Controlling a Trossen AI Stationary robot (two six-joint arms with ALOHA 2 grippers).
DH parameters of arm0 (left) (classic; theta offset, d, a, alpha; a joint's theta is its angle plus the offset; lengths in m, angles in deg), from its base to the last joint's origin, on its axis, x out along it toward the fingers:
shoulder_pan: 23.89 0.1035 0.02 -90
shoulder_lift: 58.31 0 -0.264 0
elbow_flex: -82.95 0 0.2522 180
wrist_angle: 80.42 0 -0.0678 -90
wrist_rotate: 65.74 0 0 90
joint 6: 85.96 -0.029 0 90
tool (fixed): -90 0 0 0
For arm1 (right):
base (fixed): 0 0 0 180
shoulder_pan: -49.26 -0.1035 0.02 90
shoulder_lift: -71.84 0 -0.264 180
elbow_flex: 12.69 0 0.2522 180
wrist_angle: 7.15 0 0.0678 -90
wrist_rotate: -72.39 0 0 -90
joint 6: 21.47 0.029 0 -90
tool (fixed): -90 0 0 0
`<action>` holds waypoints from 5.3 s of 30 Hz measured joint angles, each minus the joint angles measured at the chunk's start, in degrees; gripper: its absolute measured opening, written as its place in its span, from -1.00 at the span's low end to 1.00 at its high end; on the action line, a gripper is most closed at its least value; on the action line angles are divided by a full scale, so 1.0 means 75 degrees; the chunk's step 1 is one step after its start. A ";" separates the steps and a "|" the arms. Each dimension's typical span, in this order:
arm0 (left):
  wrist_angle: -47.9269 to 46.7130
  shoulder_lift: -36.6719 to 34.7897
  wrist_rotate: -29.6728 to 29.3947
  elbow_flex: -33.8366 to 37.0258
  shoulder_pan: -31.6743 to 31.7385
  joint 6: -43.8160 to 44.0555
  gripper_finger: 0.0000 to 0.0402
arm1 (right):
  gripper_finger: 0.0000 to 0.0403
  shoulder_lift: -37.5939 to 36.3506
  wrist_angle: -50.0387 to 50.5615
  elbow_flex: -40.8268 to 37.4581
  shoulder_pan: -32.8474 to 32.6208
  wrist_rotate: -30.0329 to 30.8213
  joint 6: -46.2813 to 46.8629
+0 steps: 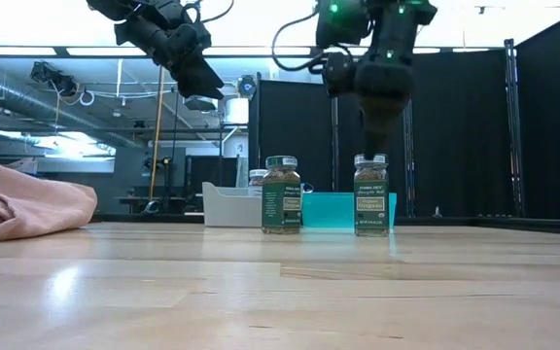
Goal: Sort spices by type
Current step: Put the right green spice bottle into the blue bin, then put the green spice bottle into the blue bin
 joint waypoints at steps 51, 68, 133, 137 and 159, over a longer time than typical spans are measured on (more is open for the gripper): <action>0.0011 0.0000 -0.0009 0.0000 -0.0001 0.0168 0.28 | 0.04 -0.0018 -0.0319 0.2449 0.2706 0.1159 -0.2075; 0.0107 0.0000 -0.0207 0.0000 0.0002 0.0326 0.28 | 0.04 0.0916 0.0163 0.2457 0.4221 0.1144 0.0139; 0.0122 0.0000 -0.0414 0.0000 0.0005 0.0323 0.28 | 0.63 0.1507 -0.0340 0.4091 0.3789 0.0268 -0.0163; 0.0120 0.0000 -0.0415 0.0000 0.0005 0.0356 0.28 | 0.63 0.1520 -0.1029 0.4119 0.3019 -0.0058 -0.0310; 0.0090 0.0000 -0.0422 0.0000 0.0005 0.0525 0.28 | 0.65 0.1553 -0.2718 0.1741 0.0297 0.1656 0.0240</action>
